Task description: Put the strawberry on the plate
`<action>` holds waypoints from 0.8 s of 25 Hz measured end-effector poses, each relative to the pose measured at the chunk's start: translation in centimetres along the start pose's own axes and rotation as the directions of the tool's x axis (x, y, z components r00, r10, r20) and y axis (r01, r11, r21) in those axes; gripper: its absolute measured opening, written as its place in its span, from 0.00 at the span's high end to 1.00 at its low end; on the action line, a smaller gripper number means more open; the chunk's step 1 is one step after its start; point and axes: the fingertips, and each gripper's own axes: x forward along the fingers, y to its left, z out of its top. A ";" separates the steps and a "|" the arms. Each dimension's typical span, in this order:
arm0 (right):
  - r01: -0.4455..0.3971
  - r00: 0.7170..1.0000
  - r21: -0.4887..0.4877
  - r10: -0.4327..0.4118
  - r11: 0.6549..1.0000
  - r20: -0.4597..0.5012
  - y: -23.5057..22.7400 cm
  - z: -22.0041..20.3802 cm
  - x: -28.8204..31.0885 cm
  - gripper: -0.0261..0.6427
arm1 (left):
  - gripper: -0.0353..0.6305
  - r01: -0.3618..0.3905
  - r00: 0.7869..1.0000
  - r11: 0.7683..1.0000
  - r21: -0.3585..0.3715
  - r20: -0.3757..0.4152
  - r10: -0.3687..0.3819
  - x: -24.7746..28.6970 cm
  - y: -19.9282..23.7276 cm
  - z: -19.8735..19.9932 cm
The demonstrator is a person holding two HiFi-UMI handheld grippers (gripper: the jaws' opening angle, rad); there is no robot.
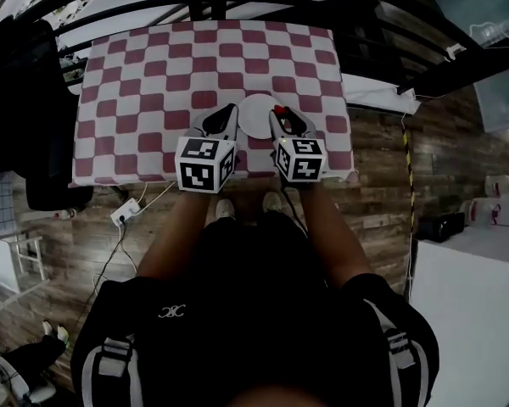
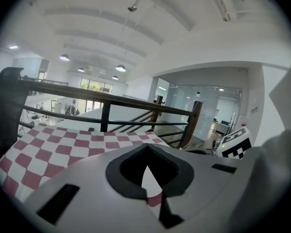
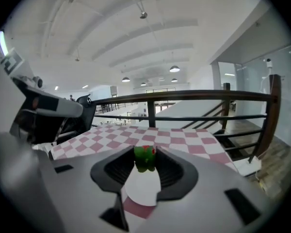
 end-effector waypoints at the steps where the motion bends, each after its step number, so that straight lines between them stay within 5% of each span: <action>1: -0.005 1.000 -0.007 0.005 1.000 -0.021 -0.3 -0.8 0.9 0.74 | 0.96 -0.010 1.000 1.000 -0.004 -0.006 0.010 0.2 0.1 -0.2; 10: -0.090 0.968 -0.051 0.075 0.995 -0.238 -1.6 -7.8 8.0 0.74 | 0.96 -0.134 0.990 0.987 -0.091 -0.065 0.129 0.5 1.6 -2.0; 20: -0.131 0.939 -0.149 0.075 0.980 -0.335 -1.1 -10.8 11.3 0.74 | 0.96 -0.233 0.971 0.966 -0.110 -0.083 0.225 0.3 2.9 -1.9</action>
